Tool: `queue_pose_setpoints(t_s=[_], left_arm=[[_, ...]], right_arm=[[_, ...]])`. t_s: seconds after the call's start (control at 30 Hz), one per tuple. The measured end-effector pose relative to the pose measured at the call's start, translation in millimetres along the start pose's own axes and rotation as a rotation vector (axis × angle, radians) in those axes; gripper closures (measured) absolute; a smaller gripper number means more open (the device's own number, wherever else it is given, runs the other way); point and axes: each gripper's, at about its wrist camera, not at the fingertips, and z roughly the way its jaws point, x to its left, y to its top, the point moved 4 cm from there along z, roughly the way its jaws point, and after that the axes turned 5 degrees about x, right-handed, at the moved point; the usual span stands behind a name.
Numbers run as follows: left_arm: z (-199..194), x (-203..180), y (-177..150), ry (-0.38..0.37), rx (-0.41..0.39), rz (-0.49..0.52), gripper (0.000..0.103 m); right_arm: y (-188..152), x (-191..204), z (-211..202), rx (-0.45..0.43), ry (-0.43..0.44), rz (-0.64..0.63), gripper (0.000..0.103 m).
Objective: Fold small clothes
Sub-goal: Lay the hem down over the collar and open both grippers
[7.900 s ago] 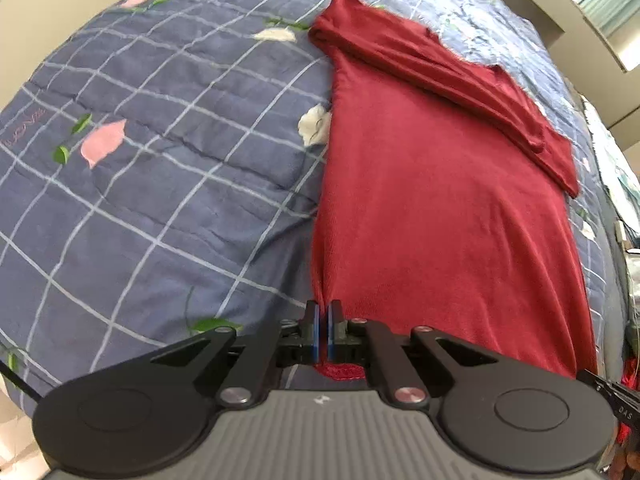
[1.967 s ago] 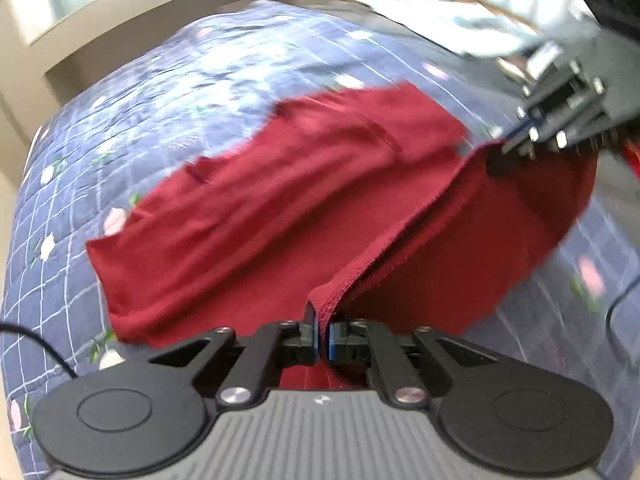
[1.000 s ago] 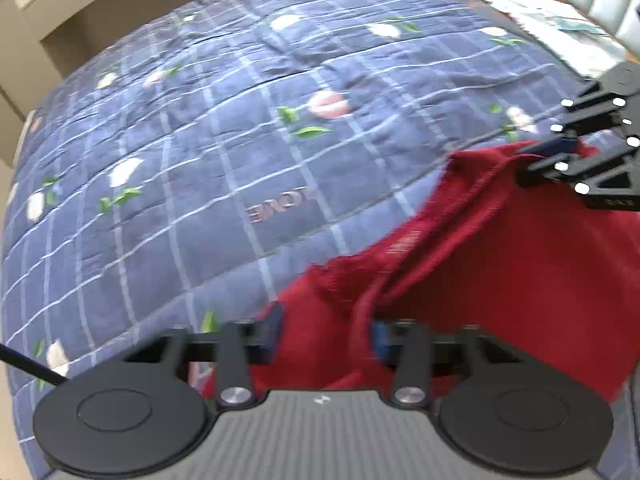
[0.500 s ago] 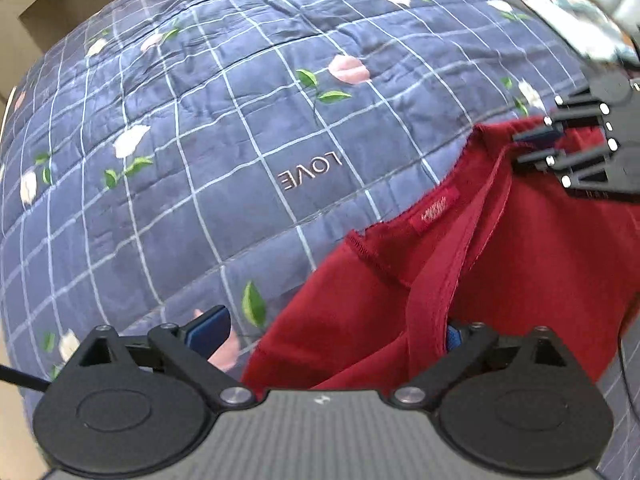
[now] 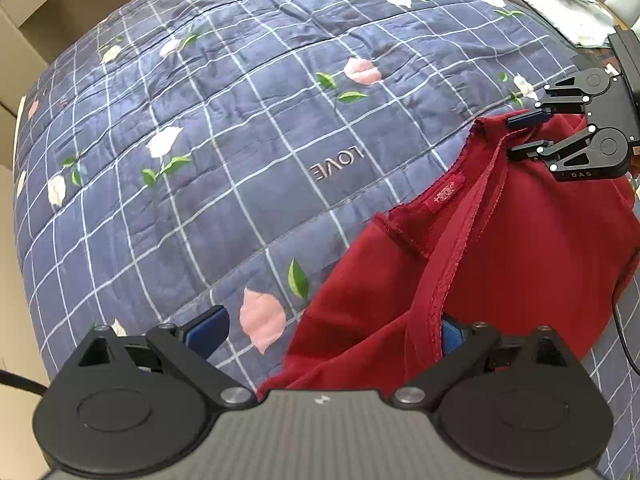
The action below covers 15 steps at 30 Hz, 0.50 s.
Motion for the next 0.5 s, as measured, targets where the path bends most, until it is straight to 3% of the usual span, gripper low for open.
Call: queue_pose_setpoints(t_s=[0.3, 0.4, 0.5], left_arm=[[-20.5, 9.8, -8.0, 0.023, 0.022, 0.027, 0.001], [-27.0, 20.8, -10.9, 0.13, 0.036, 0.034, 0.001], [-25.9, 29.8, -16.8, 0.145, 0.039, -0.022, 0.001]], right_arm=[[0.4, -1.0, 3.5, 0.012, -0.005, -0.002, 0.06], [1.7, -1.7, 2.7, 0.0, -0.01, 0.014, 0.058], [1.6, -2.2, -5.4, -0.05, -0.028, 0.027, 0.041]])
